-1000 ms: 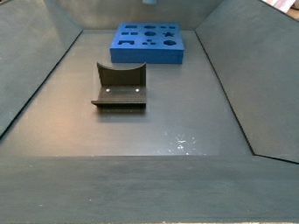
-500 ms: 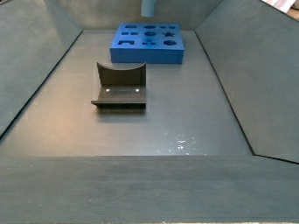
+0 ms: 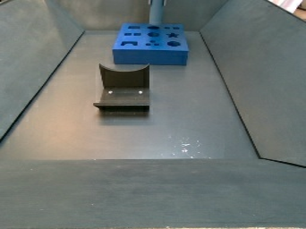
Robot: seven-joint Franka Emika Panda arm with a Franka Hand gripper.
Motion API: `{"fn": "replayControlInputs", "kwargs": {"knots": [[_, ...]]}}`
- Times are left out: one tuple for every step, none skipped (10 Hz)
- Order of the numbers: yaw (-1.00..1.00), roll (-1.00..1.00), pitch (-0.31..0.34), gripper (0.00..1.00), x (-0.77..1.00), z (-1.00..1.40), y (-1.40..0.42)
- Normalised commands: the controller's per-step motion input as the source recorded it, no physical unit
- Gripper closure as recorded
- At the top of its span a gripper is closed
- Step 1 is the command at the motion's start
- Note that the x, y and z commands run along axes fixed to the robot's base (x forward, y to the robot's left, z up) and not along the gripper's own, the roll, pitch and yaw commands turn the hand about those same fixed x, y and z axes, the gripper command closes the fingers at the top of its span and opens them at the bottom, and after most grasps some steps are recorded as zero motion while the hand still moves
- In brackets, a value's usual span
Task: Pick up the oval object. Move up. Place the oval object on the fixture. Regrasp the oval object. Move to above the board. Insert the oval object.
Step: Insert the oval object.
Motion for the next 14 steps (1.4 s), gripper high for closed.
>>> {"fn": "replayControlInputs", "kwargs": {"knots": [[0.00,0.00,-0.033,1.00,0.00,-0.08,0.00],[0.00,0.00,-0.043,1.00,0.07,-0.29,-0.05],[0.00,0.00,-0.037,1.00,0.11,-0.30,-0.07],[0.00,0.02,-0.059,1.00,0.05,-0.37,-0.11],[0.00,0.09,-0.053,1.00,0.27,-0.57,-0.19],[-0.01,0.05,0.000,1.00,0.54,-0.50,-0.19],[-0.03,0.04,0.000,1.00,0.46,-0.36,-0.03],[0.00,0.03,0.017,1.00,0.30,-0.26,0.00],[0.00,0.00,0.000,1.00,0.00,-0.17,0.16],[0.00,0.00,0.000,1.00,-0.06,-0.13,0.16],[-0.01,0.00,0.000,1.00,-0.10,-0.13,0.14],[-0.07,0.01,-0.011,1.00,-0.36,-0.21,0.21],[-0.09,0.00,-0.051,1.00,-0.48,-0.25,0.16],[0.00,-0.05,-0.043,1.00,-0.05,0.00,0.09]]}}
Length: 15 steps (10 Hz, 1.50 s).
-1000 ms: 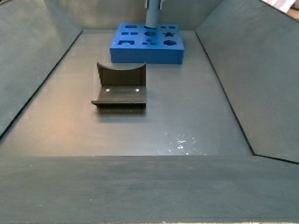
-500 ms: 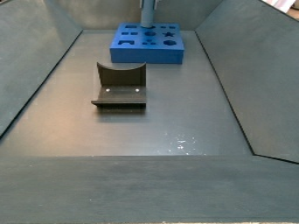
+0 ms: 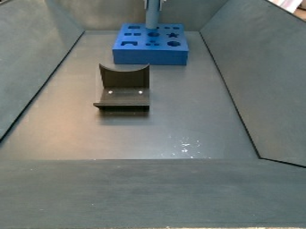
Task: Pick up the oval object. Move up. Place the oval object on the fixture. Regrasp the oval object. Move to above the board. Insert the oval object.
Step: Insert the oval object.
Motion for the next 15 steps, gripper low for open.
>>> {"fn": "replayControlInputs", "kwargs": {"knots": [[0.00,-0.01,0.000,1.00,0.00,0.00,0.00],[0.00,0.14,0.000,1.00,-0.03,-0.23,0.02],[0.11,0.28,-0.003,1.00,-0.10,-0.37,0.06],[0.14,0.06,-0.066,1.00,-0.42,-0.62,0.29],[0.60,0.02,-0.080,1.00,-0.42,-0.55,0.42],[0.49,0.00,-0.011,1.00,-0.11,-0.29,0.09],[0.04,0.04,-0.004,1.00,0.00,-0.11,0.00],[0.11,0.25,-0.066,1.00,0.19,-0.69,-0.04],[0.17,0.24,-0.050,1.00,0.54,-0.69,-0.23],[0.11,0.21,-0.034,1.00,0.64,-0.66,-0.23],[0.13,0.21,-0.040,1.00,0.63,-0.63,-0.21],[0.10,0.21,-0.044,1.00,0.67,-0.59,-0.18],[0.17,0.33,-0.001,1.00,0.57,-0.55,-0.09],[0.27,0.35,-0.010,1.00,0.37,-0.55,-0.01],[0.27,0.31,-0.029,1.00,0.29,-0.62,0.00]]}}
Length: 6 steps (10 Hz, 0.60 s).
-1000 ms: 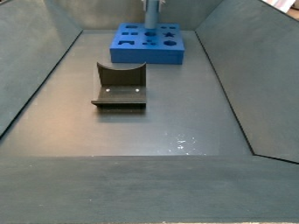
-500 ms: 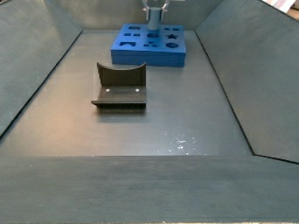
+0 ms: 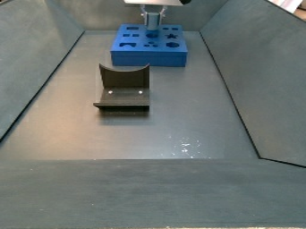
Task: Pick up the oval object. Move up. Place the oval object on the fixture. Regrasp the oval object. Move to above the board. Insert the oval object.
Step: Insert the oval object.
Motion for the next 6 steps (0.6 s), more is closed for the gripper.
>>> {"fn": "replayControlInputs", "kwargs": {"knots": [[0.06,0.12,-0.013,1.00,0.17,-0.27,-0.05],[0.00,0.00,0.000,1.00,0.05,0.00,0.00],[0.00,0.24,0.020,1.00,0.07,-0.69,0.00],[0.00,0.22,0.000,1.00,0.11,-0.90,0.00],[-0.02,-0.13,0.000,1.00,0.00,-0.02,0.07],[0.00,-0.02,0.000,1.00,0.00,0.00,0.00]]}}
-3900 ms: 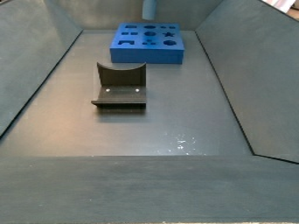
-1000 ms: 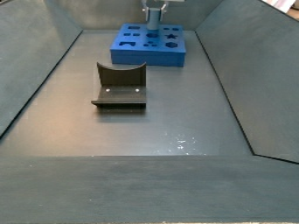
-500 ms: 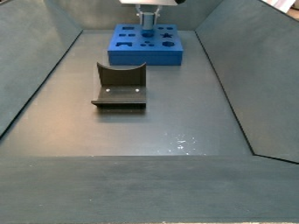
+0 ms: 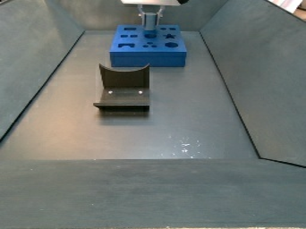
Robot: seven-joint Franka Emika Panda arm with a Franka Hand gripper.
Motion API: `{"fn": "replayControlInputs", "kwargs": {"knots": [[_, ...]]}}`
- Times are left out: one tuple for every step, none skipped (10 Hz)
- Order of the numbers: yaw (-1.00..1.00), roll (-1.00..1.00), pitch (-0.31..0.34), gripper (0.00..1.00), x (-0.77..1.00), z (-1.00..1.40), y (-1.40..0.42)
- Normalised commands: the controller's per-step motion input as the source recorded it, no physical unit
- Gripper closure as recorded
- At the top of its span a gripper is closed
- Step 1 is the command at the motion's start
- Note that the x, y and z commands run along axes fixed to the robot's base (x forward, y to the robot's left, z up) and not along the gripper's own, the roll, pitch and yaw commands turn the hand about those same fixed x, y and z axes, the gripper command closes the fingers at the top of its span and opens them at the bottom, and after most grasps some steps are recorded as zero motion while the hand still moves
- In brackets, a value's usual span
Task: Pick up the oval object. Move up. Place the oval object on the fixture. Regrasp the oval object. Move to above the board. Insert the oval object.
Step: Insert the oval object.
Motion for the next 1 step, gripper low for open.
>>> {"fn": "replayControlInputs", "kwargs": {"knots": [[0.00,0.00,0.000,1.00,0.00,0.00,0.00]]}}
